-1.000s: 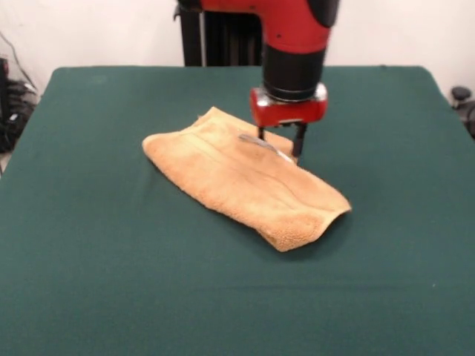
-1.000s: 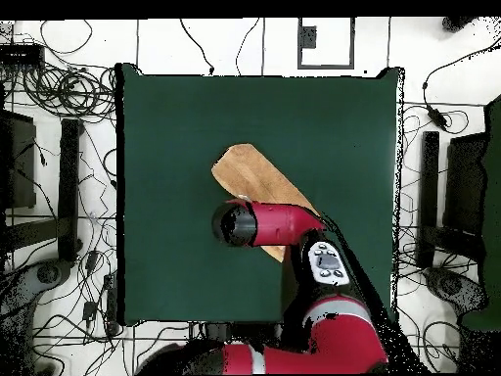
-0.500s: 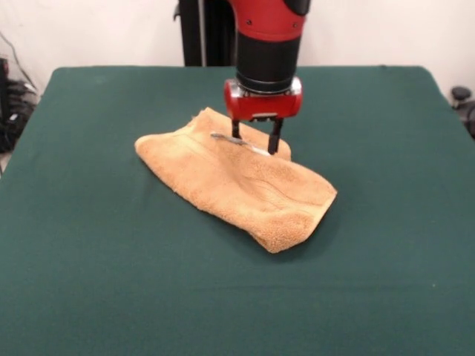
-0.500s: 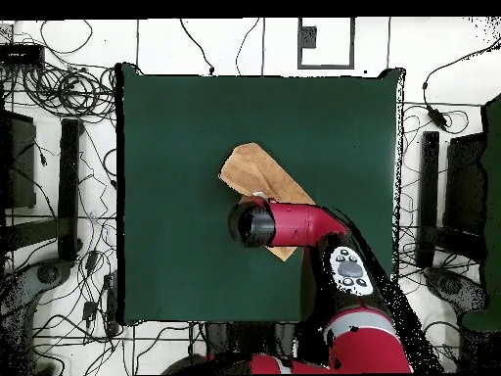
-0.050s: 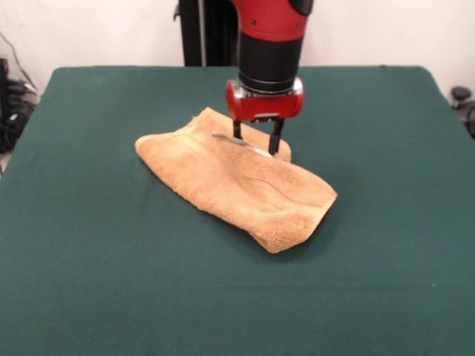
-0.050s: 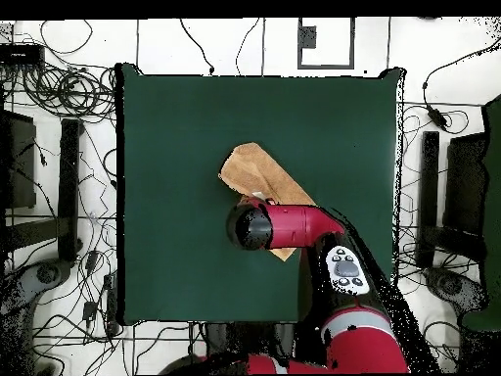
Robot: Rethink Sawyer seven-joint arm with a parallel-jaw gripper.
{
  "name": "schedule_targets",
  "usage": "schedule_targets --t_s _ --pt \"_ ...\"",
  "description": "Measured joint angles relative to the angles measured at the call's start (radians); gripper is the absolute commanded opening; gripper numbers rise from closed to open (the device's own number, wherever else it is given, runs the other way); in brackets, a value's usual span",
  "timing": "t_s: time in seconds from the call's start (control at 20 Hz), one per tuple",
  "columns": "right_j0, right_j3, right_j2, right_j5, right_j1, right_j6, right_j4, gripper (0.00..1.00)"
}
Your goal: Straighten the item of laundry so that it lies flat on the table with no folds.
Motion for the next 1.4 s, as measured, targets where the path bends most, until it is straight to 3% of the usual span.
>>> schedule_targets --t_s 0.65,1.05,1.4 --pt "-0.052 -0.006 -0.001 -0.004 -0.052 0.000 -0.093 1.00" --pt "-0.079 -0.094 -0.015 -0.003 -0.073 0.000 -0.223 1.00" --pt "-0.099 -0.137 -0.007 0.026 -0.097 0.000 -0.231 1.00"
